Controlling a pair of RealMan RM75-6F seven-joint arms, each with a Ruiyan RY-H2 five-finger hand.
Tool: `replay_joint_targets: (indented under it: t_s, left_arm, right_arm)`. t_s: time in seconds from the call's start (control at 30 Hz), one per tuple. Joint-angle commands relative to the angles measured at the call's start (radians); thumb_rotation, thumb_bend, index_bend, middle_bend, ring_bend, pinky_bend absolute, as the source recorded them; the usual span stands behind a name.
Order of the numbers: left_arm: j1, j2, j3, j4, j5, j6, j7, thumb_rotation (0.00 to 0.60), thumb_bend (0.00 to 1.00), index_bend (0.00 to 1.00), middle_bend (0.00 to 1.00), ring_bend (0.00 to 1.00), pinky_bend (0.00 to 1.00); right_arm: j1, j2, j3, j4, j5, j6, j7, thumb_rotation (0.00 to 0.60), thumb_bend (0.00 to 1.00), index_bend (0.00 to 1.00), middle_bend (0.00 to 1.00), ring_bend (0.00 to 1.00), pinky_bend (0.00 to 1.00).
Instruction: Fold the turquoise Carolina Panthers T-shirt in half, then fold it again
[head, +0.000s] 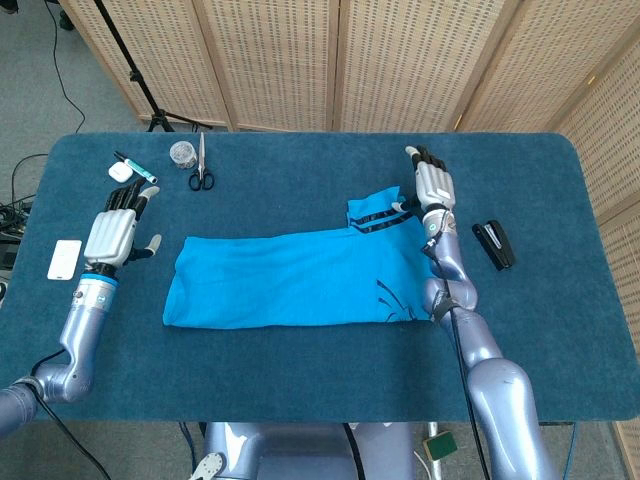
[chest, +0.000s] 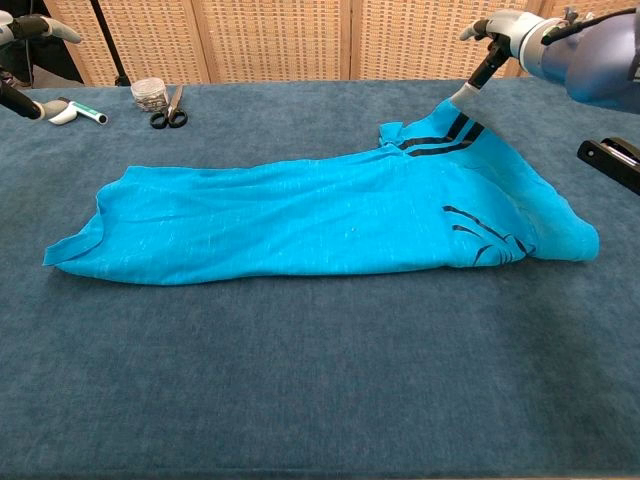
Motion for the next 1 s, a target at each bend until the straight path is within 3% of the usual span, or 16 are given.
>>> replay_joint_targets:
  t_s: [0.03,0.2,0.33,0.47,0.63,0.73,1.0]
  left_arm:
    - [0.004,0.005,0.004,-0.005,0.012,0.005,-0.012,0.6,0.37,0.0,0.0,0.0,0.0]
    - [0.021,0.039,0.047,-0.028,0.097,0.014,-0.077,0.6,0.36,0.0,0.0,0.0,0.0]
    - [0.065,0.101,0.115,-0.081,0.188,0.038,-0.137,0.6,0.36,0.0,0.0,0.0,0.0]
    - [0.101,0.139,0.167,-0.113,0.239,0.056,-0.178,0.6,0.36,0.0,0.0,0.0,0.0]
    - [0.138,0.168,0.22,-0.13,0.29,0.078,-0.207,0.6,0.36,0.0,0.0,0.0,0.0]
    - [0.174,0.181,0.269,-0.134,0.343,0.116,-0.229,0.6,0.36,0.0,0.0,0.0,0.0]
    - [0.221,0.168,0.321,-0.115,0.409,0.178,-0.245,0.6,0.36,0.0,0.0,0.0,0.0]
  right_arm:
    - [-0.01,0.021,0.008,-0.044,0.004,0.021,-0.006,0.6,0.0,0.0,0.0,0.0,0.0]
    - [-0.082,0.113,-0.041,-0.198,-0.067,0.119,0.018,0.6,0.0,0.0,0.0,0.0,0.0]
    - [-0.251,0.295,-0.13,-0.534,-0.189,0.313,0.044,0.6,0.0,0.0,0.0,0.0,0.0]
    - [-0.374,0.449,-0.177,-0.803,-0.222,0.429,-0.021,0.6,0.0,0.0,0.0,0.0,0.0]
    - [-0.482,0.576,-0.221,-1.023,-0.242,0.532,-0.087,0.6,0.0,0.0,0.0,0.0,0.0]
    - [-0.591,0.672,-0.272,-1.187,-0.292,0.665,-0.127,0.6,0.0,0.0,0.0,0.0,0.0]
    - [-0.741,0.76,-0.349,-1.353,-0.382,0.867,-0.167,0.6,0.0,0.0,0.0,0.0,0.0]
